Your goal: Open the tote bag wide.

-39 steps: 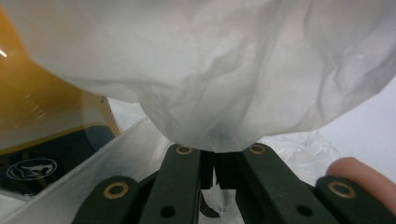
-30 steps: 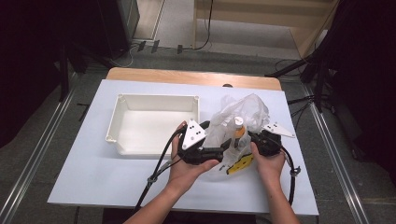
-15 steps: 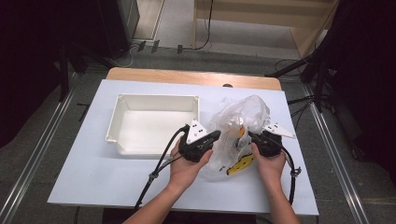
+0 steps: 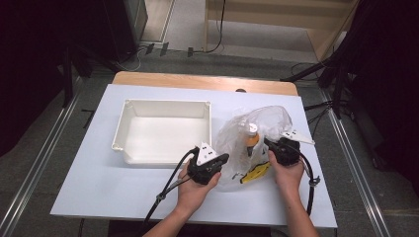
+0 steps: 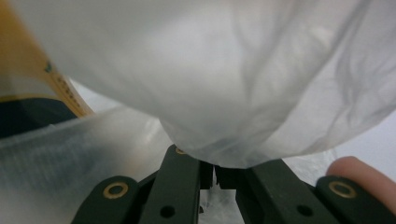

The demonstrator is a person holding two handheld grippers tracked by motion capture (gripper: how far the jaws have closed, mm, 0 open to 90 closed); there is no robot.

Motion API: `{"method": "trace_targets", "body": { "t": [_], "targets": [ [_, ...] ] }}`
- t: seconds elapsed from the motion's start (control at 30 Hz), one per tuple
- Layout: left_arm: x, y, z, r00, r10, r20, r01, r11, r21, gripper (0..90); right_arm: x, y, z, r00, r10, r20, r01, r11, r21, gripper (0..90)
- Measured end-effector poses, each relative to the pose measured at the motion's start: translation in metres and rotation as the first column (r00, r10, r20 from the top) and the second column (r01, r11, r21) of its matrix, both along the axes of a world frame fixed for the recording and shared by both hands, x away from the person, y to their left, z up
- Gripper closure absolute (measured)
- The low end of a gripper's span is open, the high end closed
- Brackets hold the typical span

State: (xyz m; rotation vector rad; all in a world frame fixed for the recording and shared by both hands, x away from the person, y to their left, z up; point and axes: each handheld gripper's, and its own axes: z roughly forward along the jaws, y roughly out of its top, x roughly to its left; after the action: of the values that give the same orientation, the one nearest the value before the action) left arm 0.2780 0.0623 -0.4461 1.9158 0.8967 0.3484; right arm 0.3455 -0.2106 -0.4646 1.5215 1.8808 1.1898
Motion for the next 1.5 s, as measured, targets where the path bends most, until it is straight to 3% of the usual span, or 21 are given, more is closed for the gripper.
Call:
{"method": "trace_targets", "body": {
  "t": [0.1,0.23,0.33,0.4,0.53,0.7,0.87,1.0,1.07,1.13,1.27,1.37,1.43,1.5],
  "targets": [
    [-0.004,0.003,-0.006,1.0000,0.003,-0.009,-0.003,0.9999,-0.010,90.0,0.001,-0.001,-0.002,0.9999,-0.010,-0.013,0.010,1.000,0.002,89.8],
    [-0.007,0.009,0.003,0.9998,0.001,0.018,0.000,0.9986,-0.052,85.7,0.000,-0.003,-0.001,0.9999,-0.012,0.001,0.012,1.000,0.002,89.8],
    [-0.007,0.014,0.016,0.9980,0.045,0.043,-0.040,0.9936,-0.105,64.2,-0.001,-0.003,0.000,0.9999,-0.012,0.008,0.012,1.000,0.006,89.8],
    [-0.006,0.017,0.026,0.9969,0.051,0.060,-0.042,0.9892,-0.141,50.0,-0.002,-0.002,0.001,0.9999,-0.010,0.012,0.010,1.000,0.009,89.8],
    [-0.004,0.014,0.045,0.9962,0.044,0.076,-0.031,0.9861,-0.163,19.0,-0.002,-0.001,0.001,0.9998,-0.008,0.018,0.008,1.000,0.007,89.8],
    [-0.002,0.005,0.064,0.9927,0.031,0.117,-0.011,0.9850,-0.172,0.0,-0.002,-0.001,0.001,0.9998,-0.006,0.018,0.006,1.000,-0.002,89.2],
    [0.006,-0.005,0.079,0.9897,0.049,0.135,-0.027,0.9873,-0.157,0.0,-0.003,0.001,-0.001,0.9999,0.001,0.017,-0.001,1.000,-0.016,89.3],
    [0.016,-0.017,0.083,0.9896,0.052,0.135,-0.033,0.9900,-0.137,0.0,-0.003,0.004,-0.001,0.9998,0.007,0.019,-0.007,1.000,-0.026,89.3],
    [0.018,-0.020,0.084,0.9915,0.014,0.129,0.007,0.9869,-0.161,0.0,-0.003,0.005,-0.002,0.9998,0.010,0.016,-0.010,1.000,-0.024,89.3],
    [0.018,-0.024,0.082,0.9910,0.026,0.131,-0.007,0.9905,-0.138,3.9,-0.003,0.005,-0.003,0.9998,0.016,0.014,-0.015,0.999,-0.029,89.3],
    [0.019,-0.027,0.072,0.9904,0.009,0.138,0.001,0.9973,-0.073,55.5,-0.004,0.004,-0.004,0.9998,0.021,0.007,-0.021,0.999,-0.028,89.3],
    [0.022,-0.025,0.063,0.9946,0.012,0.103,-0.008,0.9988,-0.048,82.3,-0.004,0.003,-0.004,0.9998,0.022,0.006,-0.021,0.999,-0.026,89.3],
    [0.024,-0.022,0.056,0.9963,0.016,0.085,-0.014,0.9993,-0.035,90.0,-0.004,0.002,-0.004,0.9998,0.018,0.007,-0.018,0.999,-0.026,89.3],
    [0.023,-0.020,0.048,0.9976,0.027,0.063,-0.026,0.9994,-0.021,90.0,-0.004,0.002,-0.004,0.9998,0.019,0.004,-0.019,0.999,-0.027,89.3]
  ]
}}
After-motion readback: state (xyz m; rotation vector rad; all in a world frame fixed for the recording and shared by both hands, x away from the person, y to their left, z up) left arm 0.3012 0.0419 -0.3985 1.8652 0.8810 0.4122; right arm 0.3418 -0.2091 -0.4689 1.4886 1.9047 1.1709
